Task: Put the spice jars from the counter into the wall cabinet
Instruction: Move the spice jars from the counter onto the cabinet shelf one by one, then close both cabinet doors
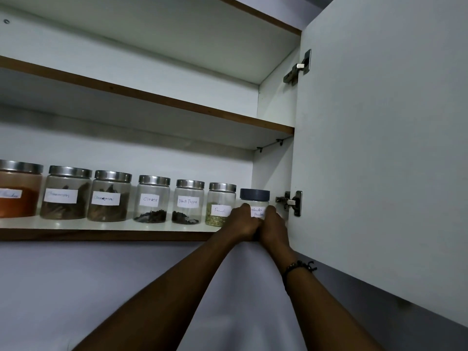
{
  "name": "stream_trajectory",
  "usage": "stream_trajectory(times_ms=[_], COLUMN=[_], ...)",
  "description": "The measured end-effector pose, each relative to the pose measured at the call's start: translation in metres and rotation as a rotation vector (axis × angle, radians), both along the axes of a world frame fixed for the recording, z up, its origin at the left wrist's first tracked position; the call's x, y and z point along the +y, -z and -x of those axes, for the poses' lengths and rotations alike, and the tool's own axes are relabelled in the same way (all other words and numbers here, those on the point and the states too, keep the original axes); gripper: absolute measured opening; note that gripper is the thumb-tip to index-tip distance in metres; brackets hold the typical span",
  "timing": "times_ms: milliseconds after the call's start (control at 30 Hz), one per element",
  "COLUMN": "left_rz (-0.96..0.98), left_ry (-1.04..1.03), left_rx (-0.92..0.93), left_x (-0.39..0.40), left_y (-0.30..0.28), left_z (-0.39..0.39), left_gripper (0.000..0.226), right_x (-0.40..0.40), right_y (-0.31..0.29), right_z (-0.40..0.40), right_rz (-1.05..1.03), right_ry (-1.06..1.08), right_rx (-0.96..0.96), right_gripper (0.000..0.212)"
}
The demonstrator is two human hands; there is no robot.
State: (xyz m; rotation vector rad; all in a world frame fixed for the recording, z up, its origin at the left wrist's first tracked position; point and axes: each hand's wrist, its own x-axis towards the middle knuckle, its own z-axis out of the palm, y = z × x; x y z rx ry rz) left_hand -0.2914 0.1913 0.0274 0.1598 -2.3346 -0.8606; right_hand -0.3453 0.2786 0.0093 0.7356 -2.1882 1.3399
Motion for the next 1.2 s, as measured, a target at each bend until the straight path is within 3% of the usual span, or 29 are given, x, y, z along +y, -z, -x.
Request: stream_trajectory(times_ms=[200, 400, 533, 667, 900, 1067, 1200], left_rz=[-0.039, -0.119, -0.156, -0.144, -0.088, -0.03, 0.094], left_ry=[0.004, 0.138, 0.253, 0.395, 0.625, 0.736, 0.765], left_rx=[0.135, 0.346, 0.431, 0.544, 0.661, 0.666, 0.689], left_x=[0.002, 0.026, 0.056, 0.096, 0.194, 0.263, 0.307], left_y=[0.009, 0.014, 0.001, -0.02, -0.044, -0.048, -0.046], left_z=[-0.006, -0.032, -0.058, -0.089, -0.13, -0.147, -0.153], left_gripper=[0.022, 0.02, 0.035, 0.031, 0.031, 0.036, 0.039], right_x=[0.008, 0.042, 0.07, 0.113, 0.215, 0.285, 0.326], right_y=[0.002, -0.001, -0.016, -0.035, -0.055, -0.052, -0.047], right_z=[-0.01, -0.042, -0.081, -0.129, -0.197, -0.224, -0.234], right_rz=[0.014, 0.035, -0.001, -0.053, -0.203, -0.231, -0.201], right_ry=[-0.06, -0.07, -0.03, 0.134, 0.628, 0.892, 0.921], right_rx=[0.035, 0.256, 0.37, 0.565, 0.733, 0.785, 0.718], right_gripper=[0.013, 0.02, 0.021, 0.029, 0.03, 0.034, 0.044])
